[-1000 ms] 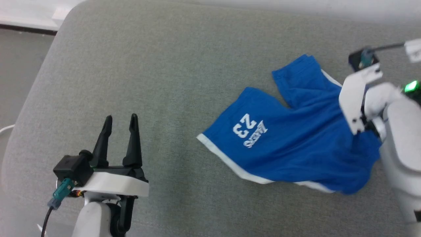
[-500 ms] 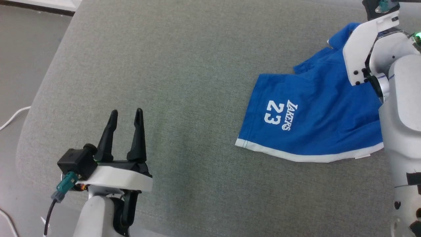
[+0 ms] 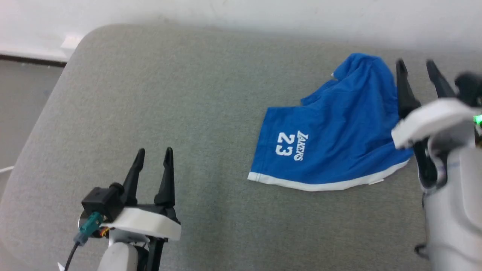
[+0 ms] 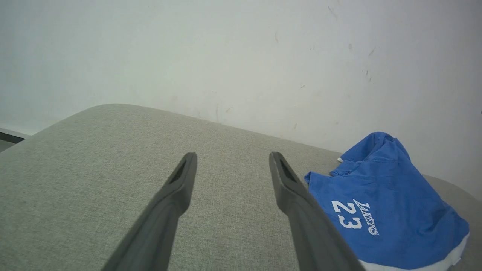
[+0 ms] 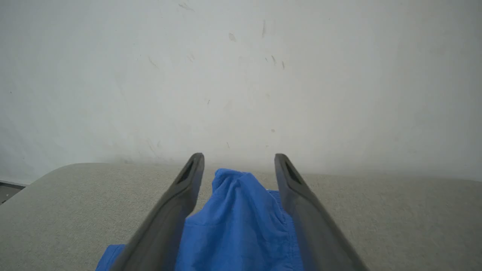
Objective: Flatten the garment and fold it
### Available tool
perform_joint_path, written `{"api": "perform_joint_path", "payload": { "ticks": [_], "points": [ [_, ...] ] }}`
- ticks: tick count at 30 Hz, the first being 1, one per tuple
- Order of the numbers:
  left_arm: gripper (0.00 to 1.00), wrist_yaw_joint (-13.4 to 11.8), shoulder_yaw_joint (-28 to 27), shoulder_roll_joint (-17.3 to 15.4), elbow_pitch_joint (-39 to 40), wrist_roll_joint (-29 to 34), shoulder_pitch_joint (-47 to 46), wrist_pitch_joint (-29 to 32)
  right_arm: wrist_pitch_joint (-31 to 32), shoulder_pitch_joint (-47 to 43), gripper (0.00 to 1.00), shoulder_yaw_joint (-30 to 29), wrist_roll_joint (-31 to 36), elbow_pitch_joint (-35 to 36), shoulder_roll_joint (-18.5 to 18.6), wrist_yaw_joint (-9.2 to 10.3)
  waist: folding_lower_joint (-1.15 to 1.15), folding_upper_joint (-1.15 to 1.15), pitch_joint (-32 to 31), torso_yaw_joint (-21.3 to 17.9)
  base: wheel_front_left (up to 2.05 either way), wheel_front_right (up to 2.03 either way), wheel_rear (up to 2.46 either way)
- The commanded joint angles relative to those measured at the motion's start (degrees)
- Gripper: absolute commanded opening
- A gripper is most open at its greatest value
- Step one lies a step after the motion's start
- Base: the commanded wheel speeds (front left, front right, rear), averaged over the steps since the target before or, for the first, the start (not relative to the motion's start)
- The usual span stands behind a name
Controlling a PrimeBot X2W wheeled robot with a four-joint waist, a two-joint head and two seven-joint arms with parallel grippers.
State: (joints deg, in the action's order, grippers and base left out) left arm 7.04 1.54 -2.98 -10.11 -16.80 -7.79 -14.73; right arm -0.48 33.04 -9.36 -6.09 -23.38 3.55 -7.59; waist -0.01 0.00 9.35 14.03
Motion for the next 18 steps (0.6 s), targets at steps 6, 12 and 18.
{"api": "perform_joint_path", "payload": {
  "ticks": [6, 12, 18],
  "points": [
    [1.00, -0.49, 2.47, 0.10, -1.12, 0.07, 2.82, -0.27, -2.78, -17.46, 1.00, -1.40, -4.42, 10.19, -0.63, 0.10, 0.01, 0.00, -6.99, -7.68, 0.00, 0.00, 0.00],
    [1.00, -1.55, 4.83, 0.10, -3.68, -1.46, 3.73, 0.27, -3.23, -29.32, 1.00, -2.35, -7.85, 14.18, -0.66, 0.10, 0.01, 0.00, -8.25, -10.23, 0.00, 0.00, 0.00],
    [1.00, -3.16, 7.33, 0.10, -6.24, -5.16, 1.82, 4.62, -4.02, -35.41, 1.00, -2.40, -10.15, 13.83, -0.67, 0.10, 0.01, 0.00, -8.37, -11.53, 0.00, 0.00, 0.00]
  ]
}}
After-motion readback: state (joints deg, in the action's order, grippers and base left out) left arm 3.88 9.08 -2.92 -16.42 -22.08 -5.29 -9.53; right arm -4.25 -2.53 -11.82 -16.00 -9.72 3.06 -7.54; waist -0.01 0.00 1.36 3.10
